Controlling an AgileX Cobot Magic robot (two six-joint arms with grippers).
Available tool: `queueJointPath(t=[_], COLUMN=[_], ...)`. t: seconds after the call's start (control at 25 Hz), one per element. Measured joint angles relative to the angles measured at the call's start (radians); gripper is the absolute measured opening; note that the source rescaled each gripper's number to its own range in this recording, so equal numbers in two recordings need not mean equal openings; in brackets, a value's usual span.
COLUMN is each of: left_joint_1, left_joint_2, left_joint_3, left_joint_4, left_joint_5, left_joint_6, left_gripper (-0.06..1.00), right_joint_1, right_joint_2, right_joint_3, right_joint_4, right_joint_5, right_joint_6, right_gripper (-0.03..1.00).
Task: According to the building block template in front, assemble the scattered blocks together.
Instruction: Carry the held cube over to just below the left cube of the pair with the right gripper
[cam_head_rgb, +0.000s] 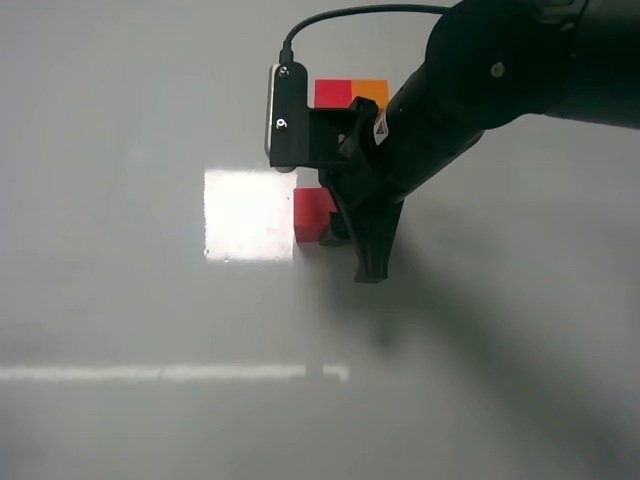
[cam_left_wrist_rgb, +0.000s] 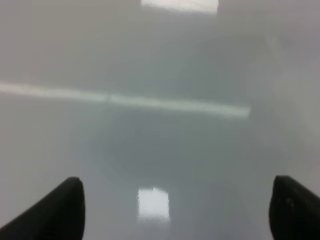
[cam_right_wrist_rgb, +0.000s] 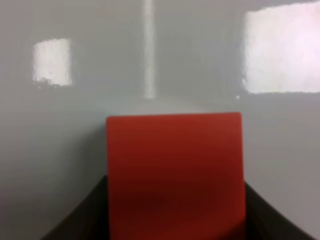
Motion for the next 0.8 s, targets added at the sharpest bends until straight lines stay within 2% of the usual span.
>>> queueJointPath(t=[0.24, 0.28, 0.48, 0.56, 0.64, 0.8], left_joint_1=[0.000, 0.000, 0.000, 0.000, 0.000, 0.000], left_joint_2=[0.000, 0.000, 0.000, 0.000, 0.000, 0.000], left_joint_3=[0.000, 0.000, 0.000, 0.000, 0.000, 0.000], left_joint_4=[0.000, 0.000, 0.000, 0.000, 0.000, 0.000], left_joint_5=[0.000, 0.000, 0.000, 0.000, 0.000, 0.000], left_joint_6=[0.000, 0.000, 0.000, 0.000, 0.000, 0.000], left_gripper=[0.01, 0.01, 0.02, 0.02, 0.02, 0.02], right_joint_1=[0.000, 0.000, 0.000, 0.000, 0.000, 0.000], right_joint_2=[0.000, 0.000, -0.003, -0.007, -0.017, -0.050], right_joint_3=[0.001, 0.001, 0.004, 0.006, 0.007, 0.007], right_joint_4=[0.002, 0.002, 0.014, 0.014, 0.020, 0.046], right_joint_5=[-0.002, -0.002, -0.001, 0.003, 0.005, 0.005], right_joint_6=[0.000, 0.001, -0.001, -0.003, -0.004, -0.011], right_gripper=[0.02, 0.04, 0.46, 0.57, 0.63, 0.66])
